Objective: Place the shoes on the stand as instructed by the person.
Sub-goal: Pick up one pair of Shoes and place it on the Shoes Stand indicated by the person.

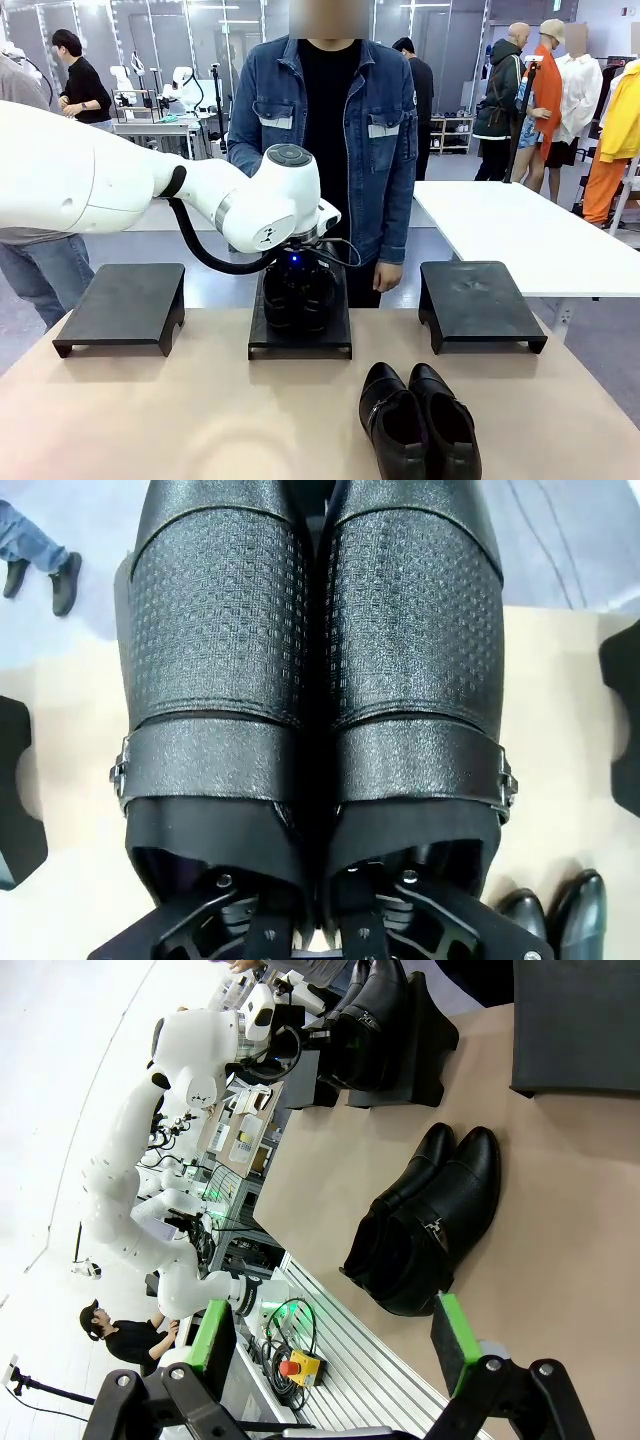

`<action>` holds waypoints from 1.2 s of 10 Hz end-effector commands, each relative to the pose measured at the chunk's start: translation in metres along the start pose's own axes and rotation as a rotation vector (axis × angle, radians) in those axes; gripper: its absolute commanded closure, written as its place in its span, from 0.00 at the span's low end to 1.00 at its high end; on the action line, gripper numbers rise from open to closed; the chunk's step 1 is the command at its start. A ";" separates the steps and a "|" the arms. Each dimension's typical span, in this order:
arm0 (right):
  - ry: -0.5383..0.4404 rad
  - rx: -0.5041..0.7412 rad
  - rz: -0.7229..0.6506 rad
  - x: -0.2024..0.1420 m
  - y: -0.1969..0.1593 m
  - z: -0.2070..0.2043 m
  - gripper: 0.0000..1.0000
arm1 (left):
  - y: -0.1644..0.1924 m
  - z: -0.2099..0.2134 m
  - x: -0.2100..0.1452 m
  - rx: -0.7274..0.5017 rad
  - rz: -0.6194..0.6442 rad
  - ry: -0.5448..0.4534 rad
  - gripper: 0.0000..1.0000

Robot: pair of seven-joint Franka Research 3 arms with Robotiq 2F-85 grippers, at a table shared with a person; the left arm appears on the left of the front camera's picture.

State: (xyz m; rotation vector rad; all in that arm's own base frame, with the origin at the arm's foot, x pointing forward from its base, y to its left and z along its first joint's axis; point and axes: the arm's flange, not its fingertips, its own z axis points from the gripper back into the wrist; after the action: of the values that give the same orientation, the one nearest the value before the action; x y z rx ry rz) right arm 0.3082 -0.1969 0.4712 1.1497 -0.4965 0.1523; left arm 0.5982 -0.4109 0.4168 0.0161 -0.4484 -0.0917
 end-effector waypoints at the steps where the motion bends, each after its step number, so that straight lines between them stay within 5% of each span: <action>1: -0.004 0.006 0.011 0.000 0.001 0.001 0.00 | 0.001 0.006 0.006 -0.020 -0.007 -0.015 0.64; 4: -0.004 0.006 0.011 0.000 0.001 0.001 0.00 | 0.007 0.020 0.002 -0.012 -0.004 -0.014 0.19; 5: -0.004 0.006 0.011 0.000 0.001 0.001 0.00 | 0.007 0.024 -0.001 -0.018 -0.006 -0.009 0.36; 6: -0.004 0.006 0.011 0.000 0.001 0.001 0.00 | 0.007 0.027 -0.001 -0.024 0.003 -0.004 0.00; 12: -0.004 0.006 0.011 0.000 0.001 0.001 0.00 | 0.003 0.025 0.004 -0.013 0.017 -0.015 0.07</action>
State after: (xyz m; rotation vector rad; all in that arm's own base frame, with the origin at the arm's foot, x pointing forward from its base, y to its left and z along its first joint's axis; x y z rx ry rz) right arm 0.3083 -0.1969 0.4712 1.1497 -0.4964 0.1524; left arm 0.5890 -0.4072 0.4403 0.0080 -0.4528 -0.0756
